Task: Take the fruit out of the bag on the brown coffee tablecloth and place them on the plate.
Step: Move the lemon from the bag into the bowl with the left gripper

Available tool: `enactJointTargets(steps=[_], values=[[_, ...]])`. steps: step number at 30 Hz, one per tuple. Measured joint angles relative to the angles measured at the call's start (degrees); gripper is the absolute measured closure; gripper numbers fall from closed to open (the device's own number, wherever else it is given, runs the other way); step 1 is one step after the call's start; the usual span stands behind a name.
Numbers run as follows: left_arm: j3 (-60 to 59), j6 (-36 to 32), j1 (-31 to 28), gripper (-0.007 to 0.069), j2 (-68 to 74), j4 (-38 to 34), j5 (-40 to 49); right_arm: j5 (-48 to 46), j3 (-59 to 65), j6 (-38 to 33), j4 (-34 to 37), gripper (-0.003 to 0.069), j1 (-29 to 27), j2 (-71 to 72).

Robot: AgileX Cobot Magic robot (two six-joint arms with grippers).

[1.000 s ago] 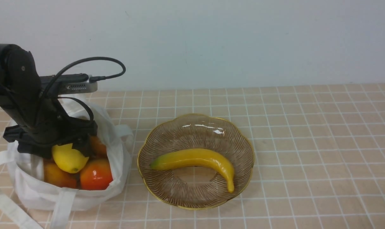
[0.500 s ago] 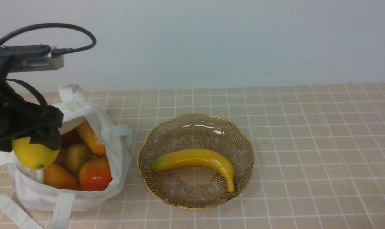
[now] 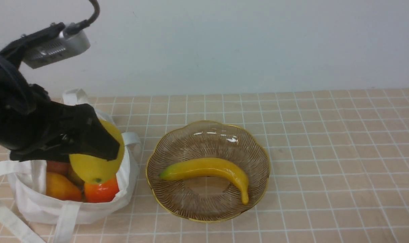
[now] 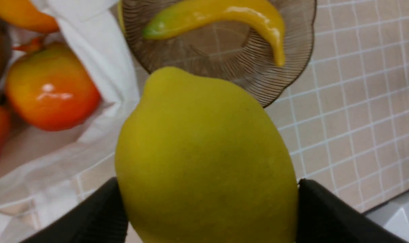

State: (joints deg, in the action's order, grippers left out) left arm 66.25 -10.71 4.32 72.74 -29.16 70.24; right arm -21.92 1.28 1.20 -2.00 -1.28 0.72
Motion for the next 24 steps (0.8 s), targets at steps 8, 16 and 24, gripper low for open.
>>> enactJointTargets(steps=[8, 16, 24], values=[[0.00, -3.97, 7.35, 0.0055, 12.63, -2.90, -4.44, 0.00, 0.00, 0.00, 0.00, 0.0676, 0.00, 0.00], [6.16, -3.61, 18.83, 0.0055, 24.32, 5.59, -12.60, 0.00, 0.00, 0.00, 0.00, 0.0676, 0.00, 0.00], [13.94, -3.55, 24.50, 0.0055, 34.62, 7.85, -19.42, 0.00, 0.00, 0.00, 0.00, 0.0676, 0.00, 0.00]])
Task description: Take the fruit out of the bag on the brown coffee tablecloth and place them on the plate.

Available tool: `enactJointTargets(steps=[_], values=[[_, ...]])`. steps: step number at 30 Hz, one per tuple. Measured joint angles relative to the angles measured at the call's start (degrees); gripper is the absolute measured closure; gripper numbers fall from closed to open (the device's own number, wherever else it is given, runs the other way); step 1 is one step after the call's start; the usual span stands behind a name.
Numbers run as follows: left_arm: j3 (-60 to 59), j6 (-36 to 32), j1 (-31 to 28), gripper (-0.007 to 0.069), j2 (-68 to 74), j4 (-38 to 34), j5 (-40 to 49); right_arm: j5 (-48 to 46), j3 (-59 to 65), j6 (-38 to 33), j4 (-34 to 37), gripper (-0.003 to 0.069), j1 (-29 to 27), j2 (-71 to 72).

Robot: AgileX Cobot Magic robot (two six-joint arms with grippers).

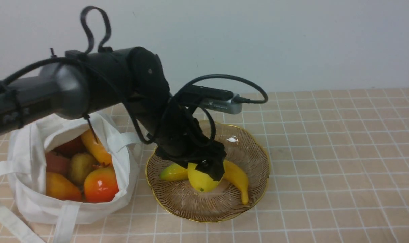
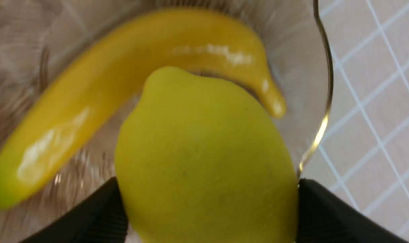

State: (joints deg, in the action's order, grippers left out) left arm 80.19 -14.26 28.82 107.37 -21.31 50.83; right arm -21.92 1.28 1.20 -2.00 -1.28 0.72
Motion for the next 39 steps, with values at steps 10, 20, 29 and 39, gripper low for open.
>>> enactJointTargets(steps=[10, 20, 29, 39], values=[[0.72, -0.38, 0.22, 0.0009, 5.26, 0.55, -6.57, 0.00, 0.00, 0.00, 0.00, 0.0676, 0.00, 0.00], [3.24, -0.33, 0.27, -0.0015, 4.34, 5.56, -3.84, 0.00, 0.00, 0.00, -0.05, 0.0676, 0.00, 0.00], [15.15, 3.95, 0.27, 0.0448, -3.34, 15.77, 11.81, 0.00, 0.00, 0.00, -0.05, 0.0676, 0.00, 0.00], [16.54, 5.56, 0.27, 0.0632, -21.49, 20.84, 20.28, 0.00, 0.00, 0.00, -0.05, 0.0676, 0.00, 0.00]])
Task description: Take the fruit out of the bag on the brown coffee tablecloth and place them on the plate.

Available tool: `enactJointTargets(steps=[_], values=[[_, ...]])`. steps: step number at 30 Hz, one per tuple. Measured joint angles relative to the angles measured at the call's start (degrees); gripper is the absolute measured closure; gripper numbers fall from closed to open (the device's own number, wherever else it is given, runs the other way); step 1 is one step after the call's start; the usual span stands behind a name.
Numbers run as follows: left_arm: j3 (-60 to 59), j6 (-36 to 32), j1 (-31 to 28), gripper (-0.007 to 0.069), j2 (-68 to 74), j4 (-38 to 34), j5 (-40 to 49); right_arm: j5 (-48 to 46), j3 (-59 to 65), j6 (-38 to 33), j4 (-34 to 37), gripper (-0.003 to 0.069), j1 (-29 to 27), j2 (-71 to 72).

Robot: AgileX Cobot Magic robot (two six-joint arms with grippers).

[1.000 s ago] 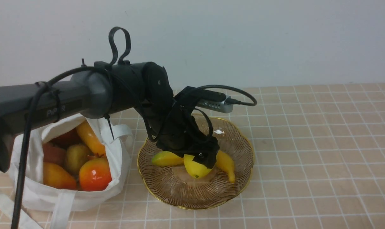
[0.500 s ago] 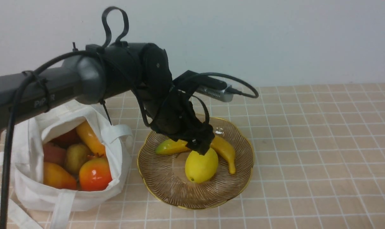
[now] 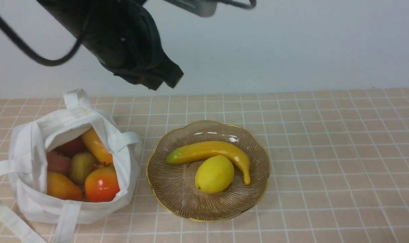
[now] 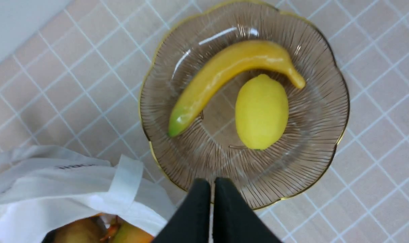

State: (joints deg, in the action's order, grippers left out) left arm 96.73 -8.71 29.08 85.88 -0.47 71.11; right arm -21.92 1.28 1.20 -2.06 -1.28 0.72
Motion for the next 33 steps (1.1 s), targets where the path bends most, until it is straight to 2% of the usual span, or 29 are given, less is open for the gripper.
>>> enactJointTargets(steps=[3, 7, 12, 20, 25, 33], values=[[-3.85, 0.00, 0.00, 0.0632, -6.29, -1.20, 0.06, 0.00, 0.00, 0.00, 0.00, 0.0676, 0.00, 0.00], [-16.19, -0.25, 0.00, 0.0632, -17.77, -4.96, -2.75, 0.00, 0.00, 0.00, 0.00, 0.0676, 0.00, 0.00], [-39.32, -1.03, 0.00, 0.0632, -34.94, -9.67, -21.15, 0.00, 0.00, 0.00, 0.00, 0.0676, 0.00, 0.00], [-70.34, -1.04, 0.00, 0.0632, -54.85, -10.60, -51.26, 0.00, 0.00, 0.00, 0.00, 0.0676, 0.00, 0.00], [-78.06, -1.04, 0.00, 0.0632, -59.33, -10.76, -54.57, 0.00, 0.00, 0.00, 0.00, 0.0676, 0.00, 0.00], [-83.77, -1.04, 0.00, 0.0632, -59.80, -10.76, -53.01, 0.00, 0.00, 0.00, 0.00, 0.0676, 0.00, 0.00]])
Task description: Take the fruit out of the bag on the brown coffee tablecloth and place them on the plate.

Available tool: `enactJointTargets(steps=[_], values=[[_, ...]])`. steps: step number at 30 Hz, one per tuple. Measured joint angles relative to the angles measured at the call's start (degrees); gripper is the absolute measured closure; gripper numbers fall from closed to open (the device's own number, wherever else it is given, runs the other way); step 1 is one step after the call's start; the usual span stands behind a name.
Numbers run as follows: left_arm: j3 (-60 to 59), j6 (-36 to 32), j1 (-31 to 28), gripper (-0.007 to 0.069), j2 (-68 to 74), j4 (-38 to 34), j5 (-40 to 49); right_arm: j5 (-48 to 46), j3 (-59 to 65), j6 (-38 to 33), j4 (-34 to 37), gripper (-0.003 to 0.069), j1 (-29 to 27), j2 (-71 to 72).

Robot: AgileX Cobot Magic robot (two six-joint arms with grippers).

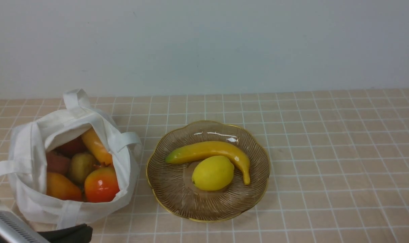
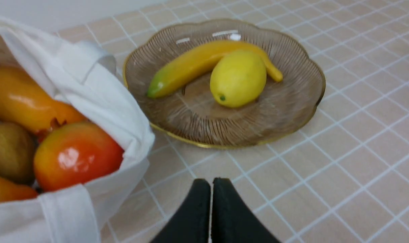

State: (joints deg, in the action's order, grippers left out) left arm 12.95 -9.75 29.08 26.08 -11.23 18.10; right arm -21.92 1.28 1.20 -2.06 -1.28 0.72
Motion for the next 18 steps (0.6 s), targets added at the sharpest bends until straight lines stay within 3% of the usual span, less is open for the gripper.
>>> enactJointTargets(steps=[10, 18], values=[[-2.44, 2.40, -1.23, 0.0632, -8.43, 2.32, 1.08, 0.00, 0.00, 0.00, 0.00, 0.0676, 0.00, 0.00], [-11.28, 6.72, -15.80, 0.0632, -22.59, 8.28, 1.24, 0.00, 0.00, 0.00, 0.00, 0.0676, 0.00, 0.00]])
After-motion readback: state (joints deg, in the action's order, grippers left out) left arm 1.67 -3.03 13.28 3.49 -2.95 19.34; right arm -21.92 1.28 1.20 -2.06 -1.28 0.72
